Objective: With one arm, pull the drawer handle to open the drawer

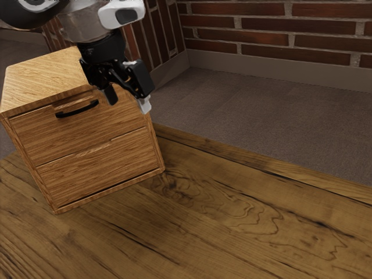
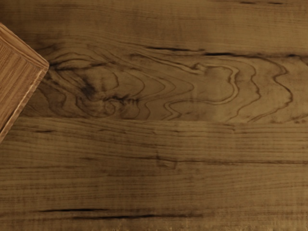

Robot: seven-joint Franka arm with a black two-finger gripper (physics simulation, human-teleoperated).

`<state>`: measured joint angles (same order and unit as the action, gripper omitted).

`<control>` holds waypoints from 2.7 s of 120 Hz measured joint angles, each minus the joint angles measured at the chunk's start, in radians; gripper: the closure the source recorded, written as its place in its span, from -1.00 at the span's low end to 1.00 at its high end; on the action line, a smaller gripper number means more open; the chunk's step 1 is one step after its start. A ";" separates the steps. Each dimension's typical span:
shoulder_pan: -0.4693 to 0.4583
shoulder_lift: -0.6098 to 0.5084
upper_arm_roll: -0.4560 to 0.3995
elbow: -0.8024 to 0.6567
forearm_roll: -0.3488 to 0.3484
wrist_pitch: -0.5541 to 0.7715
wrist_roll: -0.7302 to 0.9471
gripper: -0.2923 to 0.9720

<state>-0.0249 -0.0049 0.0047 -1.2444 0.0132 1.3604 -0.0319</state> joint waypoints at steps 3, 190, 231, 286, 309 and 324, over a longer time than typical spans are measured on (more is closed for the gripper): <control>-0.012 0.000 0.001 -0.001 0.002 -0.003 0.004 -0.54; 0.225 -0.282 0.044 -0.655 0.410 0.656 0.678 -0.54; 0.223 -0.257 0.038 -0.696 0.376 0.684 0.721 -0.62; 0.218 -0.337 -0.030 -0.762 0.365 0.680 0.747 -0.51; 0.217 -0.362 -0.059 -0.798 0.363 0.684 0.751 -0.52; 0.216 -0.378 -0.065 -0.821 0.354 0.685 0.754 -0.54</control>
<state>0.1916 -0.3832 -0.0608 -2.0652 0.3670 2.0456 0.7219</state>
